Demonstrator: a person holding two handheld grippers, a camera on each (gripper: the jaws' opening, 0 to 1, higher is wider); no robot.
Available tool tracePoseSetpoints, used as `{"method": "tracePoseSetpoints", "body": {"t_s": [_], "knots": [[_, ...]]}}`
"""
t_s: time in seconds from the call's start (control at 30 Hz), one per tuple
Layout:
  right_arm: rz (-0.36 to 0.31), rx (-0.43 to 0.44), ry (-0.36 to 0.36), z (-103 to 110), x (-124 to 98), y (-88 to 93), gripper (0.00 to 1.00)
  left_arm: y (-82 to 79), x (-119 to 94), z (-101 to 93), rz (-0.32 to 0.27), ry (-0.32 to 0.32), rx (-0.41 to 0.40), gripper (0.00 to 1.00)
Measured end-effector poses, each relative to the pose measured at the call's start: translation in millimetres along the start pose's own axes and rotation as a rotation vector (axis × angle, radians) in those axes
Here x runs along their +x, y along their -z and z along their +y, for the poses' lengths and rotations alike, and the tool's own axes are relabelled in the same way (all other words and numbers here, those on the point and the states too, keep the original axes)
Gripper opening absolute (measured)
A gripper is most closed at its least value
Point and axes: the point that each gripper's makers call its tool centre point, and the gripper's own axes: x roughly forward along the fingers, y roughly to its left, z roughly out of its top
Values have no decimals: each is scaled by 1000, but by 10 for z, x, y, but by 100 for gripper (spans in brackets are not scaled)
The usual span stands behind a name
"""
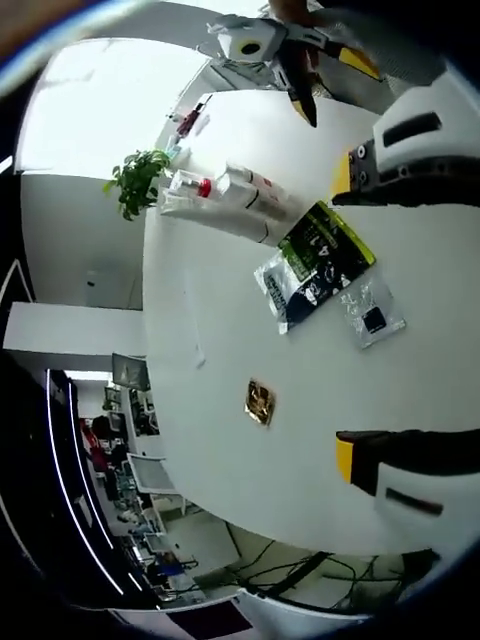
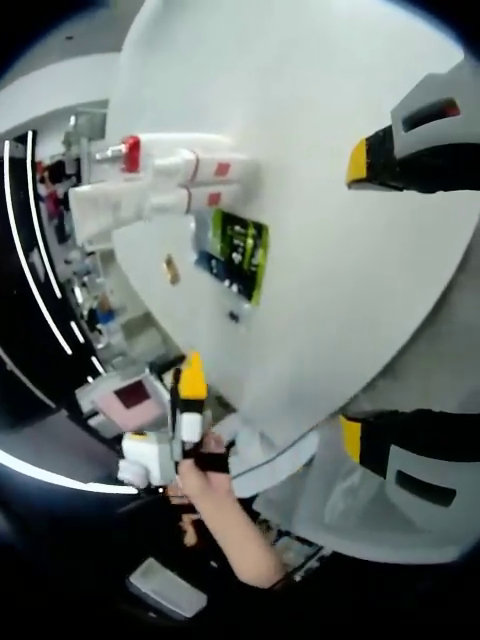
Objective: Arrange the skincare products in the storage area until every visible bottle or jar stands upright without overlapping.
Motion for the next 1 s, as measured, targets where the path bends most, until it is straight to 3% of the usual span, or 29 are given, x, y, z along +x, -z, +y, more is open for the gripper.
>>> {"method": "tracePoseSetpoints", "body": {"t_s": [0.27, 0.6, 0.9, 1.0], "knots": [[5, 19, 2, -7, -6, 22, 93, 57, 328, 249, 55, -29, 2, 83], [-11, 62, 24, -80, -20, 4, 93, -73, 656, 622, 51, -89, -35, 87], [-30, 72, 45, -144, -34, -31, 93, -106, 1064, 896, 53, -122, -96, 81], [-37, 88, 50, -163, -41, -38, 93, -115, 1156, 950, 56, -138, -74, 80]]}}
